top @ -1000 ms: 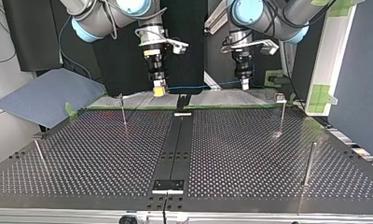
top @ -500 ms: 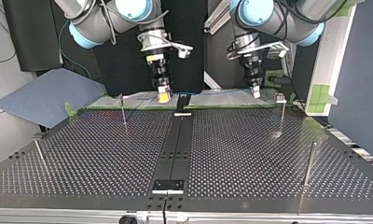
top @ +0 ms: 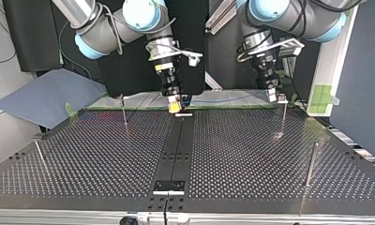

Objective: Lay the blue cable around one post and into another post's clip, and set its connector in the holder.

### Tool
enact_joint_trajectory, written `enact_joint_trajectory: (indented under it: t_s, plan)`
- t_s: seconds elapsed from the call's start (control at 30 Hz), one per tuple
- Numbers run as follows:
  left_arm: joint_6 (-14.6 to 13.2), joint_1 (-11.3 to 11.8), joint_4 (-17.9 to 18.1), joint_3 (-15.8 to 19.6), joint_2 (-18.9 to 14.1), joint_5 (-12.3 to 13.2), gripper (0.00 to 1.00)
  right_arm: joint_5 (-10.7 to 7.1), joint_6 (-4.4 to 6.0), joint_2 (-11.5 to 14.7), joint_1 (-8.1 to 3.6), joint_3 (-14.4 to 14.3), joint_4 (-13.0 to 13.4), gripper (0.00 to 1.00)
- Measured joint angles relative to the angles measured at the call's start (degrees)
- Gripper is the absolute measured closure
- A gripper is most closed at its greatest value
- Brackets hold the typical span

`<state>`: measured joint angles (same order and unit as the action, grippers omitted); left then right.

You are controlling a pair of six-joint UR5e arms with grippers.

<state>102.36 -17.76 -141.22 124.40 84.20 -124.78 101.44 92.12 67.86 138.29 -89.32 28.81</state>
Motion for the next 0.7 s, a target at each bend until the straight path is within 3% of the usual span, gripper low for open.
enact_joint_trajectory:
  t_s: [0.3, 0.7]
  plan:
    - [0.1, 1.6, -3.3, -2.3, -3.5, -0.2, 1.0, -0.35, -0.15, -4.0, 2.02, 4.5, -0.9, 1.0]
    - [0.4, 3.6, -5.4, -6.7, -3.9, -0.3, 1.0, -0.44, -0.17, -4.7, 3.58, 11.0, -2.9, 1.0]
